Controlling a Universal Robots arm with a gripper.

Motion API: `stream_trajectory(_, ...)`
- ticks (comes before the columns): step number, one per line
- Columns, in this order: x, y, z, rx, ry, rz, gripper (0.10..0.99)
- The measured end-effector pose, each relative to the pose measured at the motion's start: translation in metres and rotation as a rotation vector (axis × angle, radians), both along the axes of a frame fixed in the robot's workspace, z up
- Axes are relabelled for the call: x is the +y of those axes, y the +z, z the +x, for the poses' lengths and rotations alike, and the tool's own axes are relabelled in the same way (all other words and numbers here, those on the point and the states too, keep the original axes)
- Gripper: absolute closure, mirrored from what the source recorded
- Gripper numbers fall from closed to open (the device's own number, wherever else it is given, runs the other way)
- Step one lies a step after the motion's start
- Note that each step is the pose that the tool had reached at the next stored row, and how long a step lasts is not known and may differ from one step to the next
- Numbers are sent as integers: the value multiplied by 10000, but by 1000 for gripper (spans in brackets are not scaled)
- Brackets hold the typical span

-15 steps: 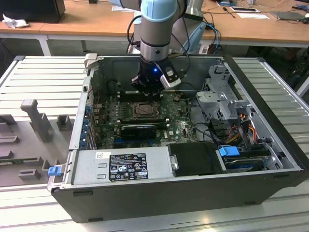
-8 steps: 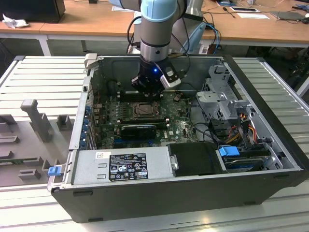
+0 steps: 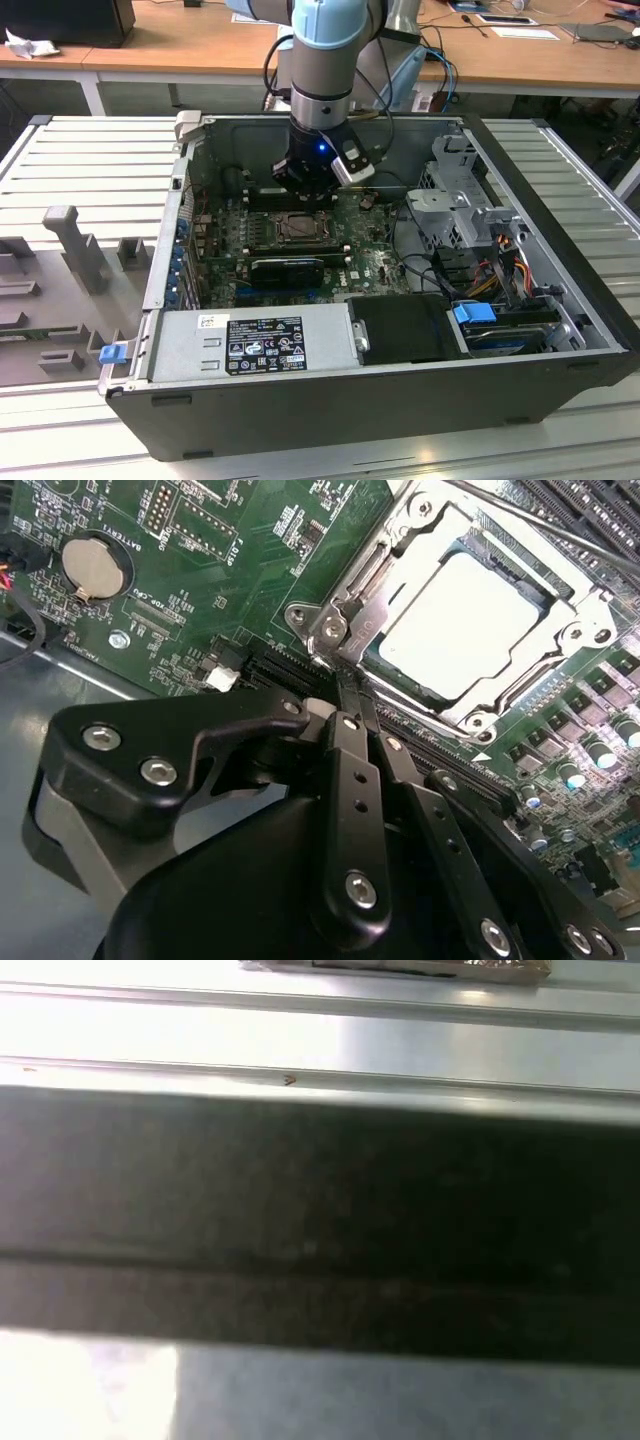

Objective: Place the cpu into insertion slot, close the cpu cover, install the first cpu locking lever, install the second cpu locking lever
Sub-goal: 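Install the first cpu locking lever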

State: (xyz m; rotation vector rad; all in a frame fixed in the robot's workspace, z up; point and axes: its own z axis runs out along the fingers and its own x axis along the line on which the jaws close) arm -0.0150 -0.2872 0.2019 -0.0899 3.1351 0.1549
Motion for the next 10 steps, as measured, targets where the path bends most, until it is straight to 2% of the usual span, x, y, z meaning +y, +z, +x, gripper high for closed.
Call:
stream_trajectory(1,1,16,1,-2,1,2,980)
stream_trajectory(3,0,131,1,2,2,-4,980)
stream_trajectory(4,0,150,1,2,2,-4,980)
stream_trajectory(10,-45,151,0,2,2,-3,980)
